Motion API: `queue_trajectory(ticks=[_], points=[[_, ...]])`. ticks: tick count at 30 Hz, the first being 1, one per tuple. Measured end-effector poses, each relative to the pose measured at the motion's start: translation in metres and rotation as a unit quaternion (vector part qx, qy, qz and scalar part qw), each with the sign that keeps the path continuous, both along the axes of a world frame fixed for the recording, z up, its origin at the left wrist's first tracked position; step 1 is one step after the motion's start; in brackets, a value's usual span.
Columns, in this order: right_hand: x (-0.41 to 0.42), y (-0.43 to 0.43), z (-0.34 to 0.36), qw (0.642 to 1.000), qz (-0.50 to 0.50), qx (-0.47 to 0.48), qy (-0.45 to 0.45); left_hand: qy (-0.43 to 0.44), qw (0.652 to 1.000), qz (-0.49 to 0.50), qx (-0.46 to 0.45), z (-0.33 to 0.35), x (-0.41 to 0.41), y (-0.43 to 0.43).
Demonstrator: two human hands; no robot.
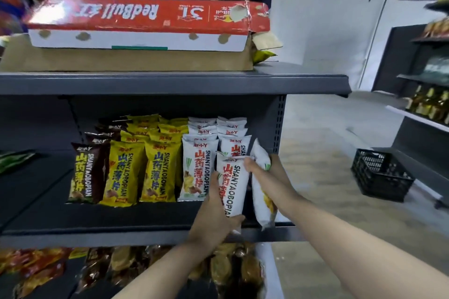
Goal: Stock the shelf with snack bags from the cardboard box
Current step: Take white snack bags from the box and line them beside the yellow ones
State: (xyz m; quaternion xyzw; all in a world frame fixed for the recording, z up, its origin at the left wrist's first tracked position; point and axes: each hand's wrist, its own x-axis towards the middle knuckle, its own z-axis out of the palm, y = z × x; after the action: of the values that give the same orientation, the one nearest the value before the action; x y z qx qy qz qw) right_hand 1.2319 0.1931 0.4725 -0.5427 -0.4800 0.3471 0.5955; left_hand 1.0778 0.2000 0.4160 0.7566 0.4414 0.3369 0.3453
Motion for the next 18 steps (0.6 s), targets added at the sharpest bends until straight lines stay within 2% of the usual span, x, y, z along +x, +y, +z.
queue_trajectory(ticks=[6,12,16,18], points=[[0.004,0.042,0.005,0.997,-0.075,-0.013,-0.009,0.009,0.994,0.084,0.068,-0.01,0.028,0.037],[0.021,0.075,0.003,0.998,-0.064,-0.016,-0.004,0.044,0.98,0.164,0.105,-0.014,0.059,0.058],[0.033,0.089,-0.007,0.999,-0.044,-0.018,-0.007,0.101,0.96,0.221,0.139,-0.026,0.071,0.069],[0.037,0.092,-0.011,0.999,-0.023,-0.025,-0.018,0.107,0.957,0.238,0.13,-0.028,0.074,0.07]])
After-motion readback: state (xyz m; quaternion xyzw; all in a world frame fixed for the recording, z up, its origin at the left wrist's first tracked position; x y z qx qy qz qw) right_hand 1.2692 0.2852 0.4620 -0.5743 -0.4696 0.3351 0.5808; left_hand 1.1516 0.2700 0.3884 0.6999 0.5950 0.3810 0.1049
